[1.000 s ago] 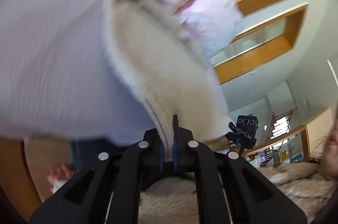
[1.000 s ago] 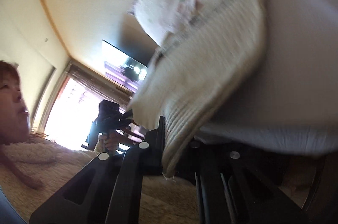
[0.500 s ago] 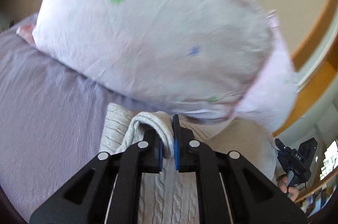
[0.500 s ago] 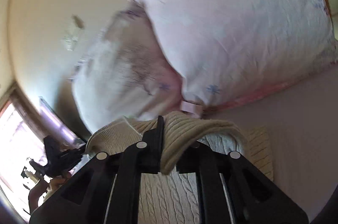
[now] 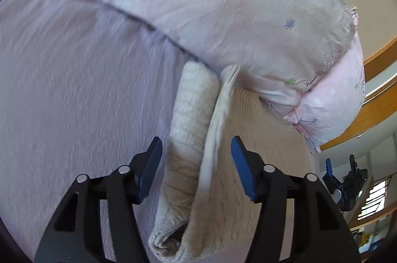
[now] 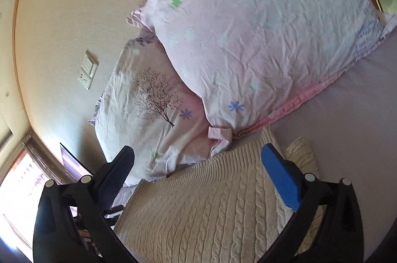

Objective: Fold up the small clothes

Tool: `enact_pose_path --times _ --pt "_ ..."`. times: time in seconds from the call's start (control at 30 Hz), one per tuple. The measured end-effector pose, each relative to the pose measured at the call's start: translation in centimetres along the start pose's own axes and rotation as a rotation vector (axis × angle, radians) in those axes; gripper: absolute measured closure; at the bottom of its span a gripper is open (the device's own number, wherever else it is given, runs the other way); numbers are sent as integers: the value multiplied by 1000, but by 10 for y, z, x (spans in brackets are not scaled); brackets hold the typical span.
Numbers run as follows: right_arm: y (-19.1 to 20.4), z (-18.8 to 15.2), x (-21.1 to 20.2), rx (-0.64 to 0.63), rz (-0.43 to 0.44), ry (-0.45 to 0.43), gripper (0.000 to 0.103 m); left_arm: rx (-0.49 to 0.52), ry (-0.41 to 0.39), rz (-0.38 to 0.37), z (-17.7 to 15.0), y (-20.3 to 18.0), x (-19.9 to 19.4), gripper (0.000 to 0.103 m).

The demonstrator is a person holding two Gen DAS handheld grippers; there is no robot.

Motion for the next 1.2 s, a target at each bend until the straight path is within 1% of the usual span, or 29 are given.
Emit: enact_pose_path --times 0.1,0.13,0.17,0.2,0.23,0.27,0.3,0.37,0.43,0.47,0.5,0.53,0.57,0.6,0.67,0.7,0.73,0.77,0.8,0.83,0.87,0.9,0.93,0.97,1.03,1.07,1.1,1.2 --pt "3 2 -2 19 31 3 1 18 -31 -2 -5 -3 3 51" --pt "6 3 -1 24 42 4 1 3 -20 -21 -8 -2 6 75" --pt "9 5 0 30 56 7 1 -44 14 -68 -12 -3 12 87" --pt "12 6 0 33 65 11 1 -121 10 -124 -14 -2 14 87" --pt "12 8 -2 34 71 12 1 -143 6 -152 -12 -8 13 88" --pt "13 10 -5 30 77 8 1 -158 -5 -197 -10 -16 10 89" --pt "14 13 -9 25 82 -2 1 -164 -25 -263 -8 -33 4 89" --pt "14 22 -20 13 86 -40 1 -137 -51 -361 -2 -76 -6 90" --pt "12 33 -32 10 85 -83 1 -80 -67 -484 1 -137 -9 90" --pt "10 36 -37 10 83 -101 1 -47 -56 -575 -1 -180 -3 90" --pt "8 39 -41 9 75 -115 1 -28 -41 -636 -4 -210 3 90" --pt "5 41 -44 -1 59 -127 1 -9 -19 -697 -9 -242 16 89" --pt "-2 43 -47 -21 10 -135 1 3 18 -753 -16 -270 30 89" --pt "-9 46 -49 -30 -37 -140 1 -1 91 -808 -29 -304 57 87" --pt "-26 51 -57 -9 -97 -148 1 -45 233 -851 -51 -340 100 74" --pt "-34 53 -60 16 -104 -146 1 -78 308 -875 -63 -351 116 74" --pt "-40 54 -63 47 -99 -139 1 -85 336 -884 -69 -354 120 71" --pt "-47 56 -66 87 -83 -125 1 -61 325 -866 -71 -352 118 56" --pt "-52 56 -65 117 -68 -104 1 1 268 -809 -67 -342 111 48" --pt "-57 54 -61 151 -54 -63 1 48 211 -740 -60 -332 105 33" --pt "-60 51 -56 172 -50 -30 1 95 152 -654 -54 -317 98 29" --pt "-63 46 -49 191 -50 13 1 141 94 -543 -43 -297 93 29" --pt "-68 37 -37 210 -61 80 1 178 57 -406 -36 -272 90 28" --pt "-70 30 -29 222 -70 125 1 185 44 -323 -32 -255 91 26" --pt "-74 12 -13 241 -96 216 1 175 66 -228 -28 -222 96 25" --pt "-76 3 -5 235 -121 259 1 167 94 -192 -33 -208 101 25" --pt "-77 -2 0 224 -139 284 1 161 128 -167 -38 -200 109 25" --pt "-78 -17 14 200 -178 341 1 166 209 -156 -65 -192 126 24"
Point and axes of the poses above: each gripper's, at about its wrist camera, not at the fingertips, and x roughly the way its jaws point, y to its left, z to its top, the point moved 9 cm from there along x, roughly the way its jaws point, and after that the axes turned 1 degree about y, right-handed, at the moved point
